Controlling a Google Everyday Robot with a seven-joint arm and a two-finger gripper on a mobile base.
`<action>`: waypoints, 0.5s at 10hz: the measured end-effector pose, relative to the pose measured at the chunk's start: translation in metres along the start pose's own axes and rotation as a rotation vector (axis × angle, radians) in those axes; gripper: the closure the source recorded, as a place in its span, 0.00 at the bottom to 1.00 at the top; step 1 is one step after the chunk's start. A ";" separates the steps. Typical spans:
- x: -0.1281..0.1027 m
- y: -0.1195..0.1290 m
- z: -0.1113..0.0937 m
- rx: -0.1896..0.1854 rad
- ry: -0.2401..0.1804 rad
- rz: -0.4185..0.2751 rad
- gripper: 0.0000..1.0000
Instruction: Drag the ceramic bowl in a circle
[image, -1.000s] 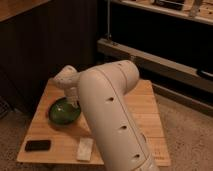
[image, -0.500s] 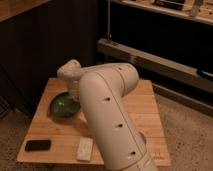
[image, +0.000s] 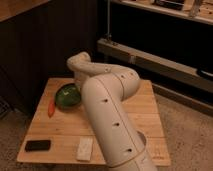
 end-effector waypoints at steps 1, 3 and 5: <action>0.004 -0.007 -0.004 -0.005 0.000 0.020 1.00; 0.020 -0.023 -0.013 -0.022 -0.005 0.072 1.00; 0.033 -0.044 -0.016 -0.015 0.015 0.110 1.00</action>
